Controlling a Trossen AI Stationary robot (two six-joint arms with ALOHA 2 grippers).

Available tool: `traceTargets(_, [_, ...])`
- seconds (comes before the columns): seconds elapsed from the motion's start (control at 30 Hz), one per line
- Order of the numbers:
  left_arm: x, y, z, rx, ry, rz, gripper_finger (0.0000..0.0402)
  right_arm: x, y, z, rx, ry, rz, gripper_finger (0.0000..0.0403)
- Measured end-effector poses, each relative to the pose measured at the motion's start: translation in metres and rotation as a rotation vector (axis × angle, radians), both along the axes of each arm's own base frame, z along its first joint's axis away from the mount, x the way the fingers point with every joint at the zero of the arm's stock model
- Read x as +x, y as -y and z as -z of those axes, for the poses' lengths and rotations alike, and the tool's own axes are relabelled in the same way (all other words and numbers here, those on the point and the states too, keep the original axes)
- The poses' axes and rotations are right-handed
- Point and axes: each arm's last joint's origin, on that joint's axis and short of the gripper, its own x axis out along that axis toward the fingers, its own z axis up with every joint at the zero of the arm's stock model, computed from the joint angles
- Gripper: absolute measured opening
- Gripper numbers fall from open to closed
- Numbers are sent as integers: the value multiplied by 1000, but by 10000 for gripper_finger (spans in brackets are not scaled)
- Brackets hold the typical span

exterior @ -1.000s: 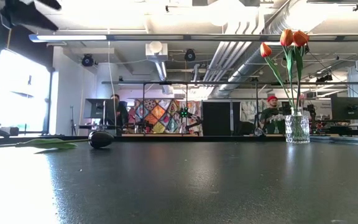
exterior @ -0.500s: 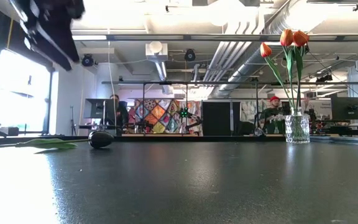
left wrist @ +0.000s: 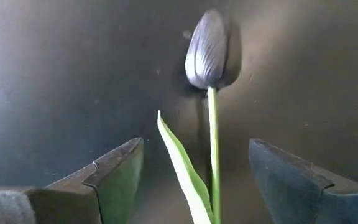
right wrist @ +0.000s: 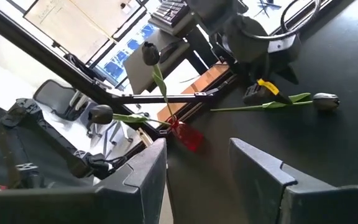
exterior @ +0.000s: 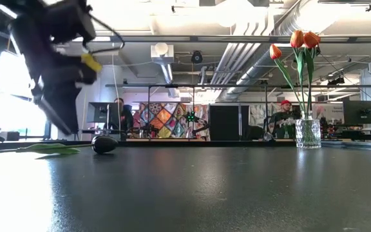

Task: Sort flowers into vase by color
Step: Put the black tulip into the red flower vase

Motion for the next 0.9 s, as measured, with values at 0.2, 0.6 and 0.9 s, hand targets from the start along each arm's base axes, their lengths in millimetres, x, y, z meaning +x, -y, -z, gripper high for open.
traceTargets(0.2, [-7, 0, 17, -9, 3, -1, 277, -1, -1, 2, -13, -21, 0, 162])
traceTargets(0.6, [5, -2, 34, 46, -3, 26, 277, 1, 5, 4, -24, -46, 0, 162])
traceTargets(0.9, [8, -2, 44, 70, -48, 23, 255, 1, 7, 5, -23, -58, -8, 162])
